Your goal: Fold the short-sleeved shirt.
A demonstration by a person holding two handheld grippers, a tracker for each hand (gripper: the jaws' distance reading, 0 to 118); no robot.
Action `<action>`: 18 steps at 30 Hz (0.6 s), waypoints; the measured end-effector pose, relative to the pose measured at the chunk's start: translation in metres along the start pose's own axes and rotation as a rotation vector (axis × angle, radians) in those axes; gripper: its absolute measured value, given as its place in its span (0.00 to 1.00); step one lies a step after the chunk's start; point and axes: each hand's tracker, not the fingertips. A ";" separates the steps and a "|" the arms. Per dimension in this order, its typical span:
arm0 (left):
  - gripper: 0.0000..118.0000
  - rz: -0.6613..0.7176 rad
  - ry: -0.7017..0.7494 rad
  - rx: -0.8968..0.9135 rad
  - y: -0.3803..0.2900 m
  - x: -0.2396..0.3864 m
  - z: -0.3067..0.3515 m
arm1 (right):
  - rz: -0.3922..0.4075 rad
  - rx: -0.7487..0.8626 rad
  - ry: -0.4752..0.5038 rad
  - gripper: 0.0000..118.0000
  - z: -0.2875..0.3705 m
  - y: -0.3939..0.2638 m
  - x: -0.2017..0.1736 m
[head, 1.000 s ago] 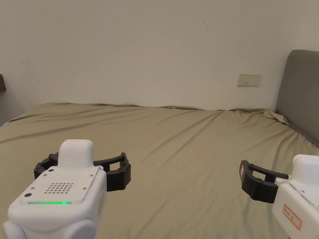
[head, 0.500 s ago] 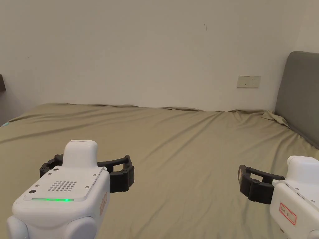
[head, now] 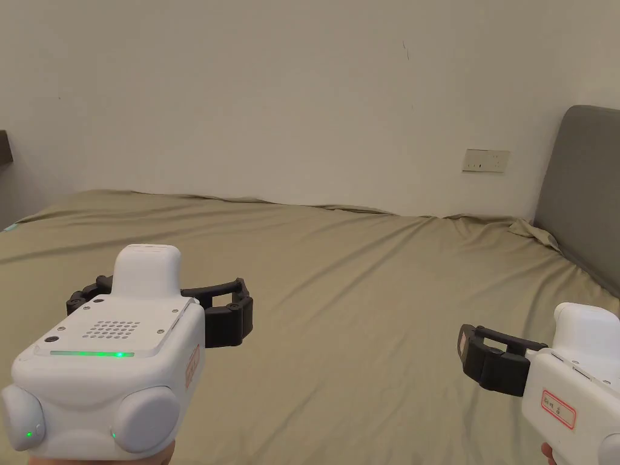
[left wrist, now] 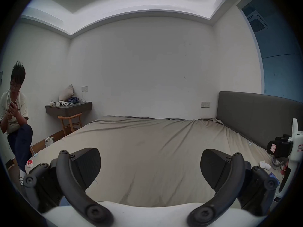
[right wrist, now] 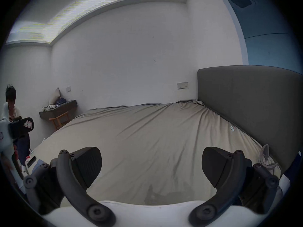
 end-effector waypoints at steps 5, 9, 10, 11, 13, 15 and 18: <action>1.00 0.011 0.004 -0.016 -0.004 -0.001 -0.001 | 0.002 0.008 0.020 1.00 0.003 0.005 -0.002; 1.00 0.008 0.002 -0.030 -0.006 0.000 -0.002 | -0.003 0.026 0.044 1.00 0.008 0.012 0.000; 1.00 0.008 -0.003 -0.034 -0.007 0.000 -0.003 | -0.008 0.029 0.060 1.00 0.008 0.013 0.000; 1.00 0.011 -0.009 -0.035 -0.007 0.001 -0.003 | -0.014 0.030 0.065 1.00 0.009 0.014 0.001; 1.00 0.015 -0.013 -0.033 -0.007 0.000 -0.003 | -0.020 0.035 0.069 1.00 0.010 0.016 0.001; 1.00 0.016 -0.014 -0.027 -0.007 0.001 -0.003 | -0.026 0.041 0.067 1.00 0.011 0.017 0.002; 1.00 0.008 -0.014 -0.031 -0.006 0.002 -0.003 | -0.028 0.042 0.057 1.00 0.011 0.019 0.003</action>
